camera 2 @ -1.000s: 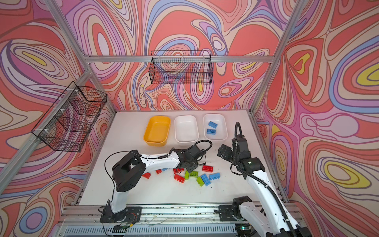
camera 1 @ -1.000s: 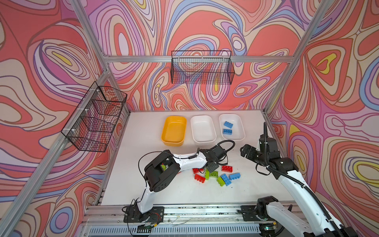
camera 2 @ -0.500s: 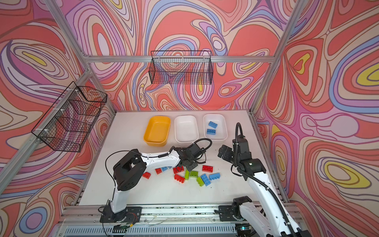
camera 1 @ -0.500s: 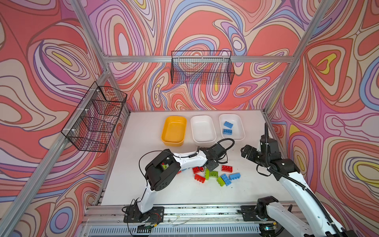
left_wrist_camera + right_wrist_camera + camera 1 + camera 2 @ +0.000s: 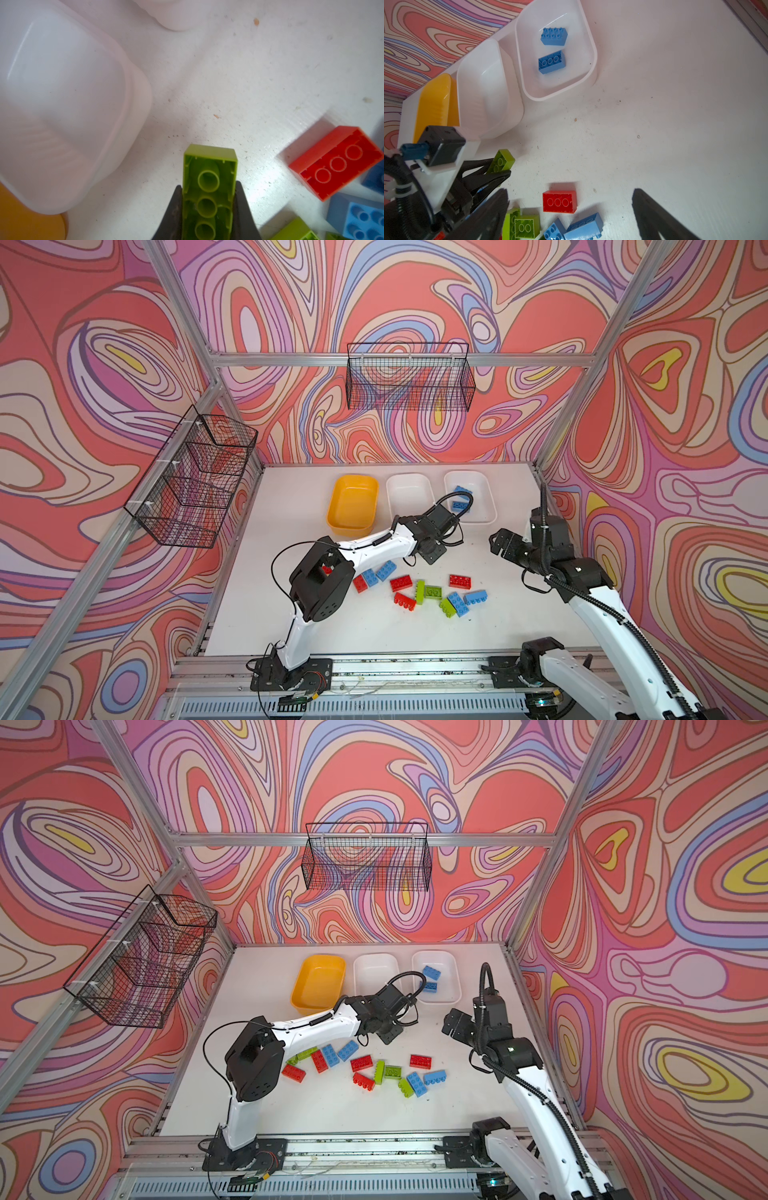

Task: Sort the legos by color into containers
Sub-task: 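Carry the green brick with the left gripper and drop it into the middle white tub, then move the left gripper back to the pile and grasp another lime-green brick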

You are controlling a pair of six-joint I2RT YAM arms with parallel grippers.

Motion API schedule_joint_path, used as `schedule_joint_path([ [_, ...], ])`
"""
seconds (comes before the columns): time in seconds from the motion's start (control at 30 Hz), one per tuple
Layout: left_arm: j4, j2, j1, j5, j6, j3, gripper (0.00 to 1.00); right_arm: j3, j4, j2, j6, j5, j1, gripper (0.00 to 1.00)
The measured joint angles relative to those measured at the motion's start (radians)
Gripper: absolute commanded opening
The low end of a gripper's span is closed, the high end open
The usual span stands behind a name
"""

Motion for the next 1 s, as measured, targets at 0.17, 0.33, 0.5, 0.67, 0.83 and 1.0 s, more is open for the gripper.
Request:
schedule_joint_path([
  [0.17, -0.058, 0.003, 0.099, 0.018, -0.024, 0.174, 0.06, 0.006, 0.027, 0.004, 0.0, -0.023, 0.0, 0.98],
  [0.33, -0.115, 0.092, 0.204, 0.017, -0.053, 0.424, 0.08, 0.006, 0.058, 0.013, 0.0, -0.031, 0.0, 0.98],
  [0.5, -0.154, 0.255, 0.269, 0.021, -0.072, 0.592, 0.09, 0.005, 0.091, 0.037, 0.001, -0.04, 0.0, 0.98],
  [0.67, -0.196, 0.413, 0.302, 0.038, -0.091, 0.66, 0.1, 0.005, 0.129, 0.06, 0.005, -0.056, 0.0, 0.98],
  [0.83, -0.207, 0.455, 0.32, 0.047, -0.098, 0.664, 0.36, 0.005, 0.137, 0.098, 0.005, -0.057, 0.0, 0.98],
  [1.0, -0.195, 0.455, 0.322, 0.047, -0.096, 0.693, 0.71, 0.005, 0.141, 0.109, 0.008, -0.068, 0.0, 0.98],
])
